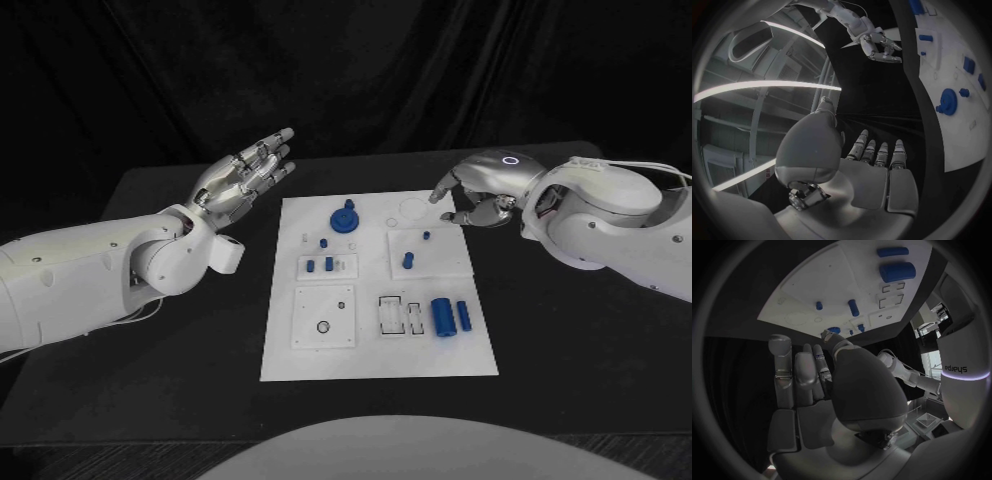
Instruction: Assemble the parts on the task board
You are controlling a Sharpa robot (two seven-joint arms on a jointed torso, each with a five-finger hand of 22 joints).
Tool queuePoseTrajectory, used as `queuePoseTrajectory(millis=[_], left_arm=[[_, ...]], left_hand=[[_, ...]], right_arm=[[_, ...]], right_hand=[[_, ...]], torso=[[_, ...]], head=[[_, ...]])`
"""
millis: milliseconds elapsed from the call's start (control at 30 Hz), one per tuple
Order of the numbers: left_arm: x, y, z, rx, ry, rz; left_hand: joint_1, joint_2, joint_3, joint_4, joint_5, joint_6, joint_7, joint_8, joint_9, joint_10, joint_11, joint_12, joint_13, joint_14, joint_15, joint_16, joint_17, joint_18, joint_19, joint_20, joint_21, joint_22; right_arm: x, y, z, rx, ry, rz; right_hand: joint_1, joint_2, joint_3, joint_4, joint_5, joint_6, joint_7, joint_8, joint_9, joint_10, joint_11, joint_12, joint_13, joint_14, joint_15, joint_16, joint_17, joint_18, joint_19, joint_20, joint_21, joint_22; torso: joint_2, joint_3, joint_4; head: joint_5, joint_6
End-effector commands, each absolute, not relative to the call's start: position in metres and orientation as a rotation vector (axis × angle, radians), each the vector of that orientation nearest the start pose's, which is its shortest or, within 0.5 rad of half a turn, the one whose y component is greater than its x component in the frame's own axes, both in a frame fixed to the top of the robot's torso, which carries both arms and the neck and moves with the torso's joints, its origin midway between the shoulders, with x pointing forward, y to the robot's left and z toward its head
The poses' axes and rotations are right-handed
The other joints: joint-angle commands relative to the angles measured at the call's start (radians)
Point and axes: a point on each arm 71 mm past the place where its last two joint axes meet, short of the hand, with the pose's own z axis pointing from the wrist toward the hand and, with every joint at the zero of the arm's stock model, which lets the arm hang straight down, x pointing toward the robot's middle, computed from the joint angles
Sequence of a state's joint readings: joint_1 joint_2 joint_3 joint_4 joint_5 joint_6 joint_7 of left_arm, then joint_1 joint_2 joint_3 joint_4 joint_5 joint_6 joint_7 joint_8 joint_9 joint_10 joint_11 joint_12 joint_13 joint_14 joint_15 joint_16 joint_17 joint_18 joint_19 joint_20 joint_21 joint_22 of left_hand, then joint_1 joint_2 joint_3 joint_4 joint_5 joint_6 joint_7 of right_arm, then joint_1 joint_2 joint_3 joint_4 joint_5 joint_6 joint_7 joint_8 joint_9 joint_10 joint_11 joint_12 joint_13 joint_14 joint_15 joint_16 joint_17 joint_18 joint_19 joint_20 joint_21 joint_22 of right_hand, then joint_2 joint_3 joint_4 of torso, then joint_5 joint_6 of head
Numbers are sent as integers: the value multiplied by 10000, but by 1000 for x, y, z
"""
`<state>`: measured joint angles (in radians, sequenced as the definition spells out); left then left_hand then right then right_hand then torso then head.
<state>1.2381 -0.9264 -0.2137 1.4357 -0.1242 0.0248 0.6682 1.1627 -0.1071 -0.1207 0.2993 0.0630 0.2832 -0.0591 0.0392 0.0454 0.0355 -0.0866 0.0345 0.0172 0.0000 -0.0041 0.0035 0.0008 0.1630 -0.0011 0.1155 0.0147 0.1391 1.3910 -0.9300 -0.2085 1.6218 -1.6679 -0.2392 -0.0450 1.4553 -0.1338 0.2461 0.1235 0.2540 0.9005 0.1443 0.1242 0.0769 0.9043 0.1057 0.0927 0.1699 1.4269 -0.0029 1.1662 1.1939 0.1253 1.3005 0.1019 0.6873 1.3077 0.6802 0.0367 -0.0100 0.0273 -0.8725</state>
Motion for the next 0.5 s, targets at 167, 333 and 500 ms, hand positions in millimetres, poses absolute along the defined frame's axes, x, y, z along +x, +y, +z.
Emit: queuePoseTrajectory(millis=[167,333,500], left_arm=[[468,265,-195,-8203,12858,-19309],[466,266,-195,-8253,12889,-19322],[466,264,-196,-8299,12991,-19372]], left_hand=[[-36,374,128,-9,80,-224,-87,-77,-125,-59,-157,-26,-42,0,-208,-35,-8,164,-7,-268,-77,-622],[96,775,224,-40,278,-239,-71,-79,-135,-76,-131,7,-42,0,-41,-35,-8,131,-1,-151,-91,-827],[394,1356,130,-58,880,-298,6,-85,-141,-97,-36,53,-40,0,133,-35,-8,134,10,39,-87,-850]], right_arm=[[470,-200,-170,-6326,16880,4753],[472,-194,-177,-6459,17009,4819],[476,-191,-182,-6503,16979,4891]], right_hand=[[-137,87,-303,-7,-236,-179,36,-198,-68,-284,45,-60,-196,-115,28,-100,-133,202,-99,20,-186,596],[27,181,-451,-144,-102,-268,-158,-333,-89,-437,101,-31,-362,-153,60,-116,-213,214,-107,42,-333,582],[155,260,-509,-266,155,-216,-175,-363,-71,-349,141,96,-438,-164,108,-90,-240,213,-97,71,-400,591]], torso=[[-33,-293,105],[-59,-368,130],[-76,-414,154]], head=[[-78,-1],[-98,-1],[-156,-1]])
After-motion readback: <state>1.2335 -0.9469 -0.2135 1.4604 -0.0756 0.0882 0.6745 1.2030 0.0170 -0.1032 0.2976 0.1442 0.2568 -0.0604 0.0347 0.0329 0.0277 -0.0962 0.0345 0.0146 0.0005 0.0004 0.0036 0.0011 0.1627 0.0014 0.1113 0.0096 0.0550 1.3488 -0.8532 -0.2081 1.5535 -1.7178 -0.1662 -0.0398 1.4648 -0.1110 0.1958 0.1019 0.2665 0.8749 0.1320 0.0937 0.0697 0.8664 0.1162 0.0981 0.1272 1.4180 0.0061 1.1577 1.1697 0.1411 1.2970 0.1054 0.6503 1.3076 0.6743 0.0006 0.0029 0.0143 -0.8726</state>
